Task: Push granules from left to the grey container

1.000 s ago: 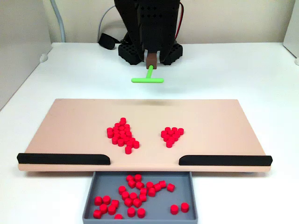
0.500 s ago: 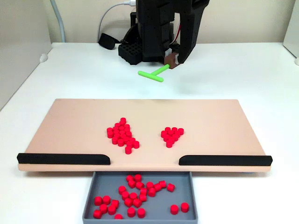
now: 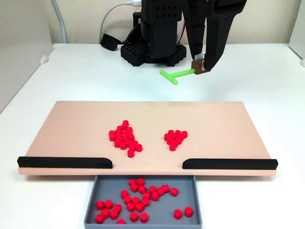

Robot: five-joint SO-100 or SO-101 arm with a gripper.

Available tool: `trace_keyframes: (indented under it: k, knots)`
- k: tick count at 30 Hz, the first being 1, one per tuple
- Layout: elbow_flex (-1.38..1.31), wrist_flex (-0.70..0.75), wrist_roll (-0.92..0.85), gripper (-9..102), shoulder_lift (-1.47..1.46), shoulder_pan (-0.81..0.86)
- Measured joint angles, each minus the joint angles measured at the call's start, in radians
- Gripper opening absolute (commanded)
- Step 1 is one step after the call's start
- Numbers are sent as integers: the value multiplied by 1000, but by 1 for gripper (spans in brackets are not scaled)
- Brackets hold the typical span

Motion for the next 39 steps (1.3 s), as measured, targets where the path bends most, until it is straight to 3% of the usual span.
trace_keyframes:
  k: [14,39]
  knots:
    - [-322,-5,370,0,-293,-64]
    - [-732,-3,436,0,-695,-80]
